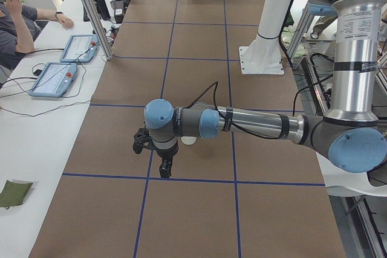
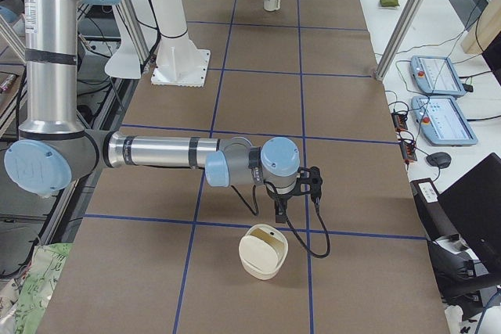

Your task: Left arm hands cup to right arm to dump lemon

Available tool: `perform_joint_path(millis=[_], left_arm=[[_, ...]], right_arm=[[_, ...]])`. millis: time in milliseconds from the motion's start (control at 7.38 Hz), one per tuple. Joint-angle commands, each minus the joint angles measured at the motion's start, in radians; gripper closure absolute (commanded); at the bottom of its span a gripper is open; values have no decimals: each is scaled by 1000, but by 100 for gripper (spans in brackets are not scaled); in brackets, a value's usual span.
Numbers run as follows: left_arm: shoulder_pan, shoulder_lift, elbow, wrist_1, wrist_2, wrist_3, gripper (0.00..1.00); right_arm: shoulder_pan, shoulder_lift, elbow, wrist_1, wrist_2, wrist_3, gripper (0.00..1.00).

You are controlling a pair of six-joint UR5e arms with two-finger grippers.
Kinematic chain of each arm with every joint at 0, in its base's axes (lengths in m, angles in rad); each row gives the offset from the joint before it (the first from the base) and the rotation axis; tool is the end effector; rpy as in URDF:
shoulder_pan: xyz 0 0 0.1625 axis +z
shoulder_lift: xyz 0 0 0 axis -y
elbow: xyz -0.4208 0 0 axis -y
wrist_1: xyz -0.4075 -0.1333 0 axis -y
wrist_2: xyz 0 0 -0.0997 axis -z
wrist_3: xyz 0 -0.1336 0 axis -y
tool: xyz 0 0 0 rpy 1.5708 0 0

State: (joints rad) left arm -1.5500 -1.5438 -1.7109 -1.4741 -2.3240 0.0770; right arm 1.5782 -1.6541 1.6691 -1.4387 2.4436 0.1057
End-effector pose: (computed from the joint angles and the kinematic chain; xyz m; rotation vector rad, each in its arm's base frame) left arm -0.0316 -0.4956 0.6330 0.0368 0.7528 0.0993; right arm 0.0345 -0.4834 0.6461 0.0947 -0.8768 0.0415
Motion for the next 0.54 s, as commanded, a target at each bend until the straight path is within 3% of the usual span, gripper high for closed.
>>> perform_joint_path(millis=[0, 406], left_arm=[[-15, -10, -10, 3, 3, -2, 0], [-15, -18, -76, -14, 11, 3, 0]], right_arm=[[2, -1, 8, 0, 0, -1, 0], [2, 8, 35, 6, 8, 9, 0]])
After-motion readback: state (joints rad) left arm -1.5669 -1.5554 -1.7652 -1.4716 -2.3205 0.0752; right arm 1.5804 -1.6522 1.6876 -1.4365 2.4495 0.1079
